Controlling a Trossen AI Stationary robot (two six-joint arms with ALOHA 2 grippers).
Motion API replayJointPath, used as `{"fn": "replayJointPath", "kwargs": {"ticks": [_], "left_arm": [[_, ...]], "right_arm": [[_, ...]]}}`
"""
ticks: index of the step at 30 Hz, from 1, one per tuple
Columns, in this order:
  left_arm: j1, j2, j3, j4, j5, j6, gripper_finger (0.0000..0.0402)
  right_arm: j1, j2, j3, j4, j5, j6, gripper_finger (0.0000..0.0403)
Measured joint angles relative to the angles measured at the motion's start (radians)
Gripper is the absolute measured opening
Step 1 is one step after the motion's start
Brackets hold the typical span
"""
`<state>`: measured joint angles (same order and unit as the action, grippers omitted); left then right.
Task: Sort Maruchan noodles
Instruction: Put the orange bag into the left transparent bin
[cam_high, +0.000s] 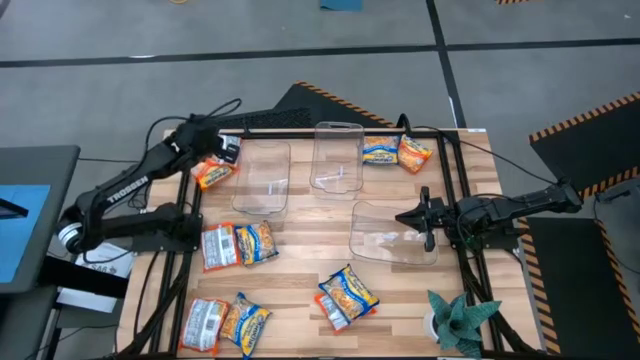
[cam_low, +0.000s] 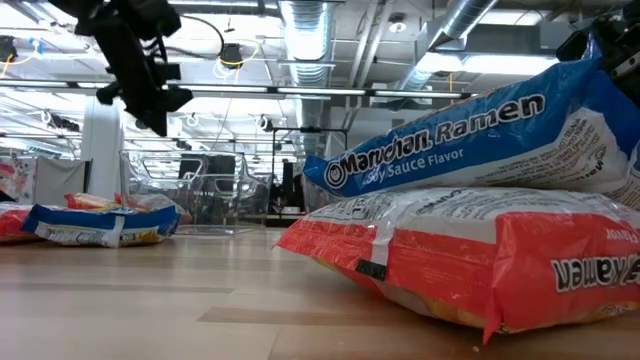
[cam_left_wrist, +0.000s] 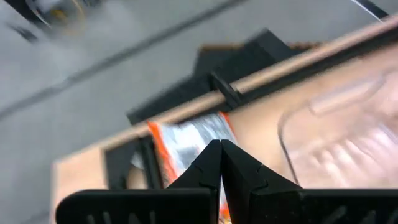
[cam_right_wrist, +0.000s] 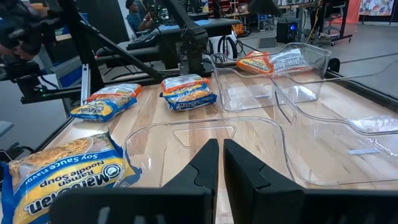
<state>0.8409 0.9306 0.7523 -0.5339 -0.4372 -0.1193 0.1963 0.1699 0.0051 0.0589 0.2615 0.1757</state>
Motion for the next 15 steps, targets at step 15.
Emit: {"fn": "replayJointPath", "kwargs": {"ticks": [15], "left_arm": [[-0.040, 0.051, -0.175, 0.156, 0.021, -0.133, 0.0081]], "right_arm": [[0.000, 0.000, 0.000, 0.000, 0.000, 0.000, 0.0049]]}}
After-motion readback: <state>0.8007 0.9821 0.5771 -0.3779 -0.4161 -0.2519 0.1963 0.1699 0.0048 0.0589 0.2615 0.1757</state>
